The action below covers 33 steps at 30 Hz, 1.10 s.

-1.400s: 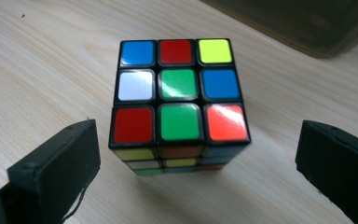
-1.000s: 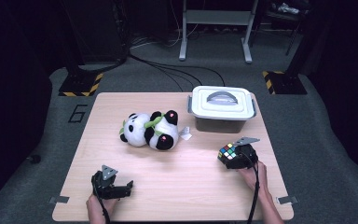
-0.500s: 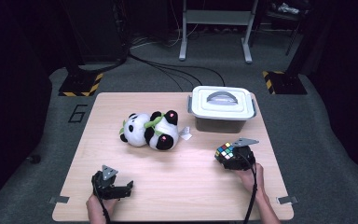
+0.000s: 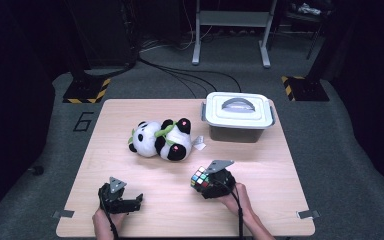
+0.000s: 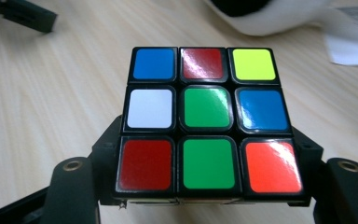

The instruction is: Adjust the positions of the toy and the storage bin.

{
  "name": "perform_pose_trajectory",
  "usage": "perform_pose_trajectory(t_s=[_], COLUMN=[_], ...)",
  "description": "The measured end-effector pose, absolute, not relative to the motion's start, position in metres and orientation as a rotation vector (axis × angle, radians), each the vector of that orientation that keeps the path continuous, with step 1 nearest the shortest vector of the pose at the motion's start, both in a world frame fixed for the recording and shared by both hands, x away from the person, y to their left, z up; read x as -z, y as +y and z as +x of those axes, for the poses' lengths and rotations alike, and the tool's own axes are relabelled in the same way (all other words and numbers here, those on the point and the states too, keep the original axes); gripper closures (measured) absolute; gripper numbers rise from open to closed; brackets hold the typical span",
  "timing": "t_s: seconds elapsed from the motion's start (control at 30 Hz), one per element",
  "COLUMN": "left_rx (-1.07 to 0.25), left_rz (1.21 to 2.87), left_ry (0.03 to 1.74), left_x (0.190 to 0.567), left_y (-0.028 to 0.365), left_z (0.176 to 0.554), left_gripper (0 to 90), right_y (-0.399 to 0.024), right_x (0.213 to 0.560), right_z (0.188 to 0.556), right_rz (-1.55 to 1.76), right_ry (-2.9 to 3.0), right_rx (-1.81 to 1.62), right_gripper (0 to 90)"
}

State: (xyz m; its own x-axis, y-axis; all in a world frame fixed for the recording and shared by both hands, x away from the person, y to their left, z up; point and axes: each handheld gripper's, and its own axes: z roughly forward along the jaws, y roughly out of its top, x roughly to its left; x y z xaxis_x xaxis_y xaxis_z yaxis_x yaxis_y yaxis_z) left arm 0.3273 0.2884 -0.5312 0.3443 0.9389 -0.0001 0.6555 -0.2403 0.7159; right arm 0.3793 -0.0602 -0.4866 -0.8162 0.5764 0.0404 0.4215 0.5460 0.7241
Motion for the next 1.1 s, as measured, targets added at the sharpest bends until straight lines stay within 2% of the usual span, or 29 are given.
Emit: perform_pose_trajectory(t_s=[0.5, 0.83, 0.93, 1.03, 1.1], left_rx=[-0.584, -0.582, -0.582, -0.589, -0.581], left_rz=[1.987, 1.973, 1.973, 1.970, 1.980], left_ry=[1.385, 1.389, 1.389, 1.388, 1.382], left_x=[0.531, 0.532, 0.532, 0.532, 0.532], left_y=[0.289, 0.288, 0.288, 0.288, 0.289], left_z=[0.327, 0.328, 0.328, 0.328, 0.328], left_gripper=[0.0, 0.0, 0.0, 0.0, 0.0], right_y=[-0.004, 0.001, -0.002, -0.009, -0.021], right_x=[0.499, 0.507, 0.502, 0.498, 0.494], right_z=[0.369, 0.367, 0.368, 0.367, 0.364], right_rz=[0.683, 0.699, 0.683, 0.684, 0.680], right_ry=[2.687, 2.691, 2.676, 2.670, 2.673], right_rx=[-1.110, -1.094, -1.126, -1.156, -1.182], right_gripper=[32.8, 30.7, 14.8, 12.0, 5.3])
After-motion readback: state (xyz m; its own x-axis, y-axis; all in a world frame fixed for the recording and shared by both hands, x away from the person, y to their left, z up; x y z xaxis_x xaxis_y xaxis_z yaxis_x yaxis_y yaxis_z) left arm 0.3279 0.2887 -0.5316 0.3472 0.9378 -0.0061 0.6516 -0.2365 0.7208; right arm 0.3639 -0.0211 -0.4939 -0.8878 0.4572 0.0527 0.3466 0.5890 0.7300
